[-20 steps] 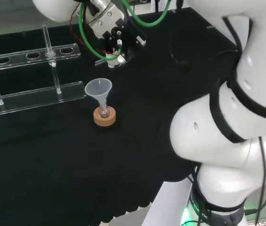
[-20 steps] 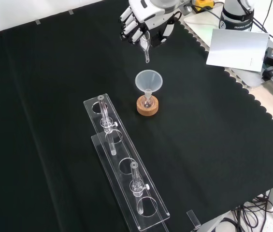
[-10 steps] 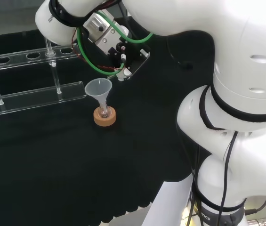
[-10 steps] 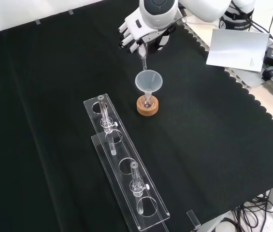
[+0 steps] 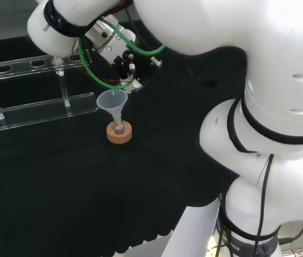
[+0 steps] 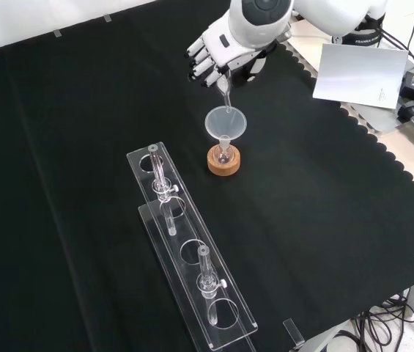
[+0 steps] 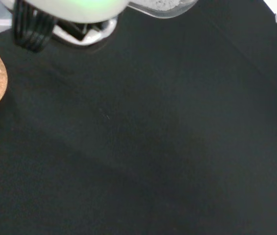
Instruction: Pour all the NaCl from the weighing funnel into the round-bottom flask.
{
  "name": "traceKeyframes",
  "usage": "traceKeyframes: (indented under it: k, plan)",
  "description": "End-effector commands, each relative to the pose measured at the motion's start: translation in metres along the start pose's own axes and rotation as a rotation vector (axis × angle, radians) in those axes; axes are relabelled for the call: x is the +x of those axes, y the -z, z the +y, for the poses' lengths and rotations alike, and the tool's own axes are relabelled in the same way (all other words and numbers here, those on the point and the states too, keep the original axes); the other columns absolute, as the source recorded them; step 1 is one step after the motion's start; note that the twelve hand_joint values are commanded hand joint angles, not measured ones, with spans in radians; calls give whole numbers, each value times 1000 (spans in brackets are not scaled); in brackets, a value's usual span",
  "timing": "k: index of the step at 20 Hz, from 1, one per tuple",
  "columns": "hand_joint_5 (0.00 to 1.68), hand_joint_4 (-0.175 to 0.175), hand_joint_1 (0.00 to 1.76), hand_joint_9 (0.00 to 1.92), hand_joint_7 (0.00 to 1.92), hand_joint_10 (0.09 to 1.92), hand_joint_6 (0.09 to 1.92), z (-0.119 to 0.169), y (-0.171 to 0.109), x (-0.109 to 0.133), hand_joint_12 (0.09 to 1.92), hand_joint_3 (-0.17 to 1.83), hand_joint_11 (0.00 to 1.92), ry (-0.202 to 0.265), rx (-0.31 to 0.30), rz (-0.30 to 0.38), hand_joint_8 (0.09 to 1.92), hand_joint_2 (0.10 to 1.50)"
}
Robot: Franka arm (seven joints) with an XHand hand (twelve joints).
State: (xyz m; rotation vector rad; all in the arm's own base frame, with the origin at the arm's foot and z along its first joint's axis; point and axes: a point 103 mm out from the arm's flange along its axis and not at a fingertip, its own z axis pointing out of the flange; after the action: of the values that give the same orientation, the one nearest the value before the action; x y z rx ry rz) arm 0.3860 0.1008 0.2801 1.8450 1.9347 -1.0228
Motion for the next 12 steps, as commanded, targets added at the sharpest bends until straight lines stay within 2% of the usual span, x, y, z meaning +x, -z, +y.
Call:
traceKeyframes:
  k: [1,12]
  plan:
    - [1222,175,1109,923,562,364,752,5,-3,5,1078,625,762,-7,26,-66,675,688]
    - [1222,175,1109,925,560,362,753,4,2,6,1074,626,771,-8,27,-141,676,688]
